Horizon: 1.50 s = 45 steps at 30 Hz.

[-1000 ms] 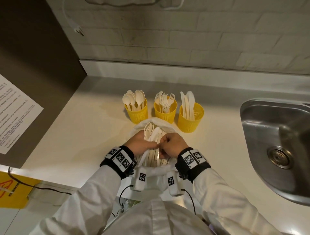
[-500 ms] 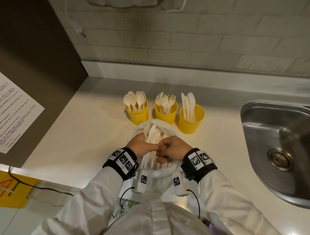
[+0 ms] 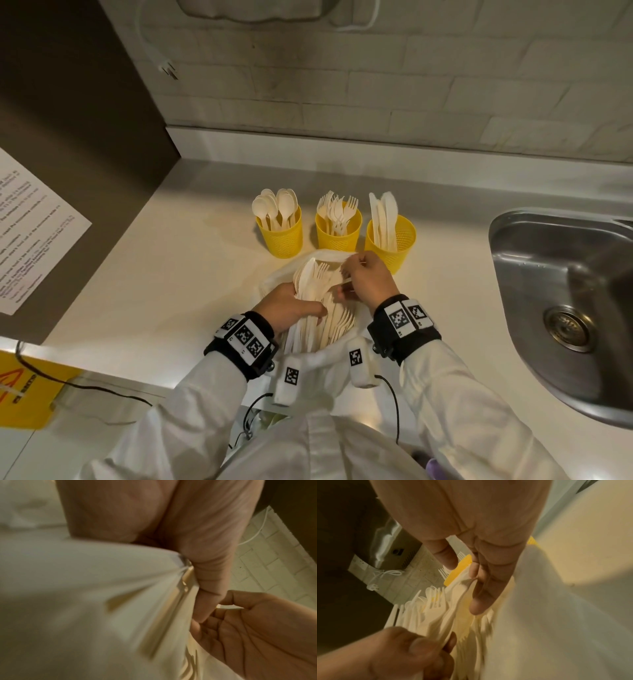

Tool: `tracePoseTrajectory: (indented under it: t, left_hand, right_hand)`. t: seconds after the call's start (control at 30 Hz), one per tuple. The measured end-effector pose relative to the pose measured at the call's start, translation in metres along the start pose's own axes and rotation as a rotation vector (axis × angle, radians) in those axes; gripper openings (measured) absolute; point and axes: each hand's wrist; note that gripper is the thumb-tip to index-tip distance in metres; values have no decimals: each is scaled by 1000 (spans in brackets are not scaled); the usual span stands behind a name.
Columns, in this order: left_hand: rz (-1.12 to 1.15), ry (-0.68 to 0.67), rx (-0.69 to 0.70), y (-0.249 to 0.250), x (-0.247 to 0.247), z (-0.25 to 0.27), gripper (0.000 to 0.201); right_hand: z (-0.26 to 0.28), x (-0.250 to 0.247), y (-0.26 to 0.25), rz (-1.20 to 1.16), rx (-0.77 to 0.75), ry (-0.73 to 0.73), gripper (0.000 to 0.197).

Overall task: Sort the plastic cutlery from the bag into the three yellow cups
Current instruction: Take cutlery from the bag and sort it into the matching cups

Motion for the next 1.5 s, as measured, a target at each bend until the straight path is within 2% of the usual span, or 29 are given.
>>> tracePoseTrajectory:
  t: [0.13,0.23,0.37,0.5,0.6,0.67,0.77,0.9,0.97,1.07,1.17,1.27,1.37,1.5]
  left_hand:
    - [-19,-27,24,2,1,2,14]
    - [-9,-28,55,4,3,2,27]
    - [43,-13,88,7,8,7,19]
    - [106,18,70,7,13,8,31]
    - [94,-14,57,9,15,7,44]
    - [46,-12,38,9,16,7,45]
    - [-5,-13,8,3,18,6,46]
    - [-43,-4,-3,3,22,8,38]
    - [-47,24,4,3,22,7,28]
    - [3,31,88,9,16,8,17]
    - [79,73,226,26,4,8,21]
    - [150,131,356,59,-7,12,27]
    - [173,193,441,90,-15,17,19]
    - [124,286,576,116,-18,24,30]
  right_hand:
    - [-2,1,4,147,-168,23,11]
    - [-4,5,6,312,-250,-2,20]
    - [-2,8,8,475,-316,-51,19]
    - [-1,8,7,390,-318,-81,16]
    - [3,13,-3,221,-309,-156,33]
    - [3,17,-6,309,-375,-186,31]
    - [2,21,-3,514,-475,-146,20]
    - [2,21,0,591,-493,-128,19]
    - [2,18,-2,623,-486,-158,21]
    - [4,6,-17,436,-445,-162,28]
    - [3,-7,-30,233,-423,-42,14]
    - [7,-9,-34,168,-362,-17,24]
    - [17,1,-32,41,-185,-140,36]
    - [25,14,-28,-89,56,-254,56]
Point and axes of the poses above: each hand's wrist, its own z-axis away from the middle knuckle, its own x-axis out of the palm, y = z × x
